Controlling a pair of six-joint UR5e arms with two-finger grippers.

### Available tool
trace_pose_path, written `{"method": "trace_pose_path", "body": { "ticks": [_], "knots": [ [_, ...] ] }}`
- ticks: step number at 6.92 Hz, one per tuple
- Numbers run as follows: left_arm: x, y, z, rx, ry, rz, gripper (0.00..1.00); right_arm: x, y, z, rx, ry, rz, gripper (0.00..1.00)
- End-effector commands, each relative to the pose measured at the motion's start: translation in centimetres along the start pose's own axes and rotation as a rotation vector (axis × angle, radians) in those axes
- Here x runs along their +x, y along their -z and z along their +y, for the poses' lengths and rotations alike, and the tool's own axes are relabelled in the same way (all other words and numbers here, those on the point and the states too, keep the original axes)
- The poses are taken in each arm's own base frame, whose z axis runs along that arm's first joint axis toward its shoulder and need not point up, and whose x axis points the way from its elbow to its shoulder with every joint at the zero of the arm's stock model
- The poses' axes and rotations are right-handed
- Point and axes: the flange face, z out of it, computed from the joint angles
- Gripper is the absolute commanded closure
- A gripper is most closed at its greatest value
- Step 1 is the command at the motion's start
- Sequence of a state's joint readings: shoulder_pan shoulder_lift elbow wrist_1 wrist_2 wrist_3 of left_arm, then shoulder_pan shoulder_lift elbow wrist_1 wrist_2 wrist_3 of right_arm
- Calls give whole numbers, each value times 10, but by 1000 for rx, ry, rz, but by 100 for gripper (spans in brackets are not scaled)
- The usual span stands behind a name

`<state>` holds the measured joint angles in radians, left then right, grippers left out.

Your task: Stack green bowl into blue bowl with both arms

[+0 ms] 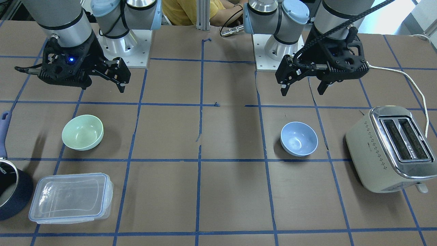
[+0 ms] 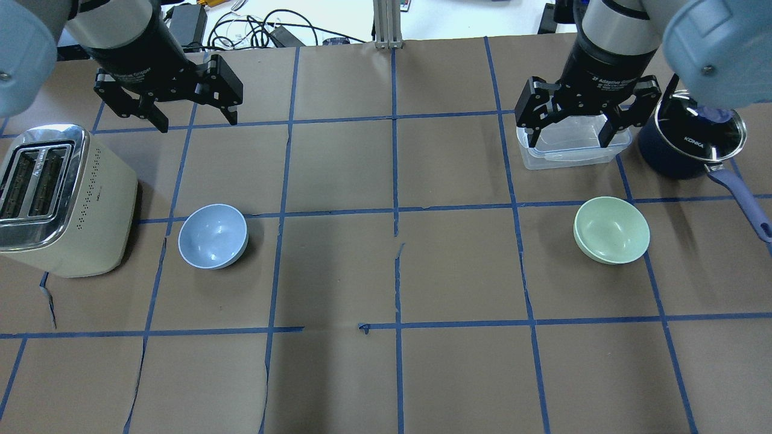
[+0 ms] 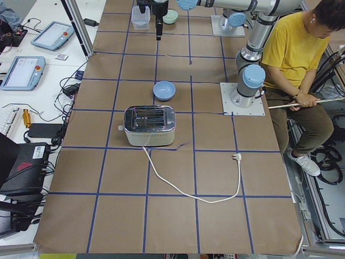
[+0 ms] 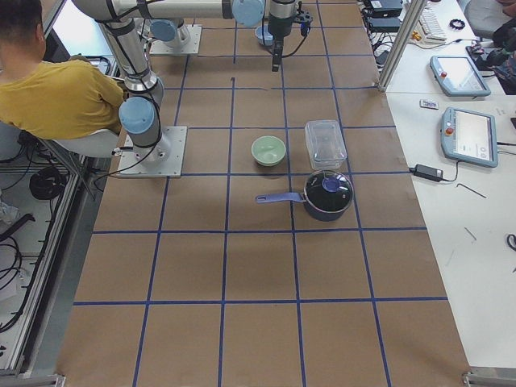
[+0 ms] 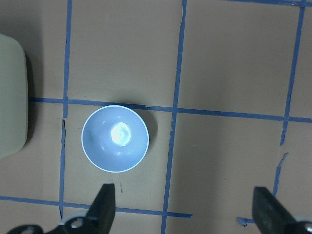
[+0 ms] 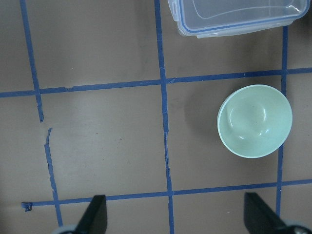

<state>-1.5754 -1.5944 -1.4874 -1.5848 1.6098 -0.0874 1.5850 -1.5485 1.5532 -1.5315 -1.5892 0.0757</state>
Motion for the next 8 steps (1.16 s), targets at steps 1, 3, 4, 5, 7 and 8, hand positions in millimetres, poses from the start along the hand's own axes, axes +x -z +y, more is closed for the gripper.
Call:
{"method": "trace_pose_path", "body": {
  "ticks": [1, 3, 4, 5, 7, 8],
  "knots": [
    [1, -1, -5, 21, -14, 2, 0, 1, 0, 3, -14, 10, 4, 0],
    [0, -1, -3, 17, -36, -4, 0, 2, 0, 4, -15, 10, 7, 0],
    [0, -1, -4, 17, -50, -4, 0, 2, 0, 4, -16, 10, 6, 0],
    [0, -2, -3, 14, -50, 0, 0, 1, 0, 4, -16, 10, 3, 0],
    [0, -1, 2, 13, -52, -3, 0, 1, 0, 5, -16, 10, -4, 0],
    [1, -2, 1, 11, -52, -2, 0, 1, 1, 5, -13, 10, -4, 0]
  ]
}}
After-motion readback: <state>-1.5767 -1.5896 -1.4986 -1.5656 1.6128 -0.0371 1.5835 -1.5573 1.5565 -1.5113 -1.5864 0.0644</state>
